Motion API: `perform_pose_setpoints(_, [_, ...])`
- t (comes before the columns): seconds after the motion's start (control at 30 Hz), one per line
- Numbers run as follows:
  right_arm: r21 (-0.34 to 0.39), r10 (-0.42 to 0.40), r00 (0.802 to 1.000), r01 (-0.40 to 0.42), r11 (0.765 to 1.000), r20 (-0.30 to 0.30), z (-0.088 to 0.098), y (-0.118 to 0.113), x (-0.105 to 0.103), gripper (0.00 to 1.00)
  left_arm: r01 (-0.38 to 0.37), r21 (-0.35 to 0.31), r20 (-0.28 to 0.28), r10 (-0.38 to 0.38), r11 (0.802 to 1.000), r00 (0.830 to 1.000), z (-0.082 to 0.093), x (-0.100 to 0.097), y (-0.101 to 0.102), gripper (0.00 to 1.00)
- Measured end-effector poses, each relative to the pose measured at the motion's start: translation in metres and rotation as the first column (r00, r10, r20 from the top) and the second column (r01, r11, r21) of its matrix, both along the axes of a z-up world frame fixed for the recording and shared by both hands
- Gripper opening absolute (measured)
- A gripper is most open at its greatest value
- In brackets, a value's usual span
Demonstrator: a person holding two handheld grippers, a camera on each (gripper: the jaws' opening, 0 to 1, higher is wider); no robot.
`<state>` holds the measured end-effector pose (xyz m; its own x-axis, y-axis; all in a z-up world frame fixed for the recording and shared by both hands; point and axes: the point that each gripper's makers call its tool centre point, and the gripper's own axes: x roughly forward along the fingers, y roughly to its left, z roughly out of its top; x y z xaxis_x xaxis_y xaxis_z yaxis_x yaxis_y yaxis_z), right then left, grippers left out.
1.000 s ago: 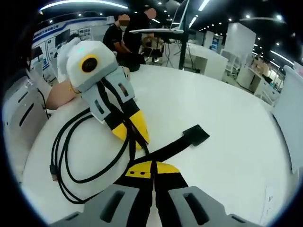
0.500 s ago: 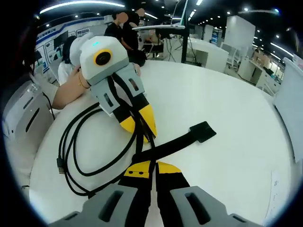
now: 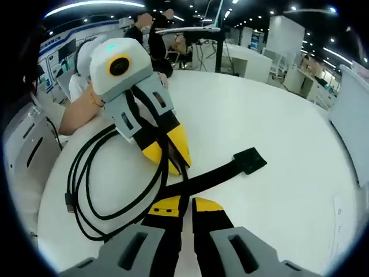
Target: Coil the Type-C to USB data cable on the desktop and secure it with Velcro straps.
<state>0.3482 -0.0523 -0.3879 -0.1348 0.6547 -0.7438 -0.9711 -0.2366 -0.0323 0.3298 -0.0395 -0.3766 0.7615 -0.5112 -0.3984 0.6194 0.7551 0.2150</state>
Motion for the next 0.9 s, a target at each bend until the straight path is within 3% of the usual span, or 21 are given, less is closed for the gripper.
perform_pose_setpoints(0.13, [-0.051,0.010,1.000,-0.010,0.999,-0.011,-0.001,0.001,-0.003,0.02,0.007,0.024,0.010,-0.007,1.000,1.000,0.001,0.000,0.000,0.08])
perform_pose_setpoints(0.27, [-0.085,0.030,0.996,-0.023,0.996,0.083,0.001,0.000,-0.003,0.01,0.005,0.049,0.021,-0.006,0.999,1.000,0.001,0.001,0.000,0.09])
perform_pose_setpoints(0.33, [-0.041,0.035,0.994,-0.031,0.999,0.101,0.011,0.005,-0.005,0.01,-0.001,0.064,0.030,-0.001,0.998,1.000,0.001,0.001,0.001,0.10])
perform_pose_setpoints(0.43, [-0.029,0.036,0.993,-0.033,0.999,0.114,0.020,0.005,-0.007,0.01,-0.015,0.064,0.043,0.012,0.998,0.999,0.003,0.002,0.002,0.16])
perform_pose_setpoints(0.57, [0.010,0.055,0.988,-0.057,0.998,0.146,0.031,0.007,-0.016,0.01,-0.022,0.073,0.054,0.018,0.997,0.998,0.004,0.004,0.002,0.18])
perform_pose_setpoints(0.67, [0.025,0.059,0.985,-0.064,0.998,0.164,0.034,0.007,-0.019,0.02,0.004,0.102,0.062,-0.010,0.995,0.998,0.003,0.002,-0.001,0.13])
perform_pose_setpoints(0.7, [0.052,0.036,0.983,-0.046,0.998,0.178,0.036,0.009,-0.016,0.02,0.030,0.146,0.061,-0.039,0.989,0.997,0.001,0.001,-0.002,0.08])
perform_pose_setpoints(0.73, [0.084,0.021,0.977,-0.040,0.996,0.214,0.039,0.012,-0.011,0.03,0.006,0.153,0.060,-0.015,0.988,0.998,0.001,0.001,-0.001,0.07])
perform_pose_setpoints(0.8, [0.102,0.063,0.960,-0.095,0.990,0.272,0.039,0.011,-0.011,0.04,0.002,0.136,0.044,-0.008,0.991,0.999,0.001,0.002,0.000,0.05])
perform_pose_setpoints(0.9, [0.160,-0.013,0.962,-0.033,0.987,0.273,0.045,0.002,-0.002,0.14,-0.003,0.114,0.047,-0.002,0.993,0.999,0.005,0.001,-0.001,0.05])
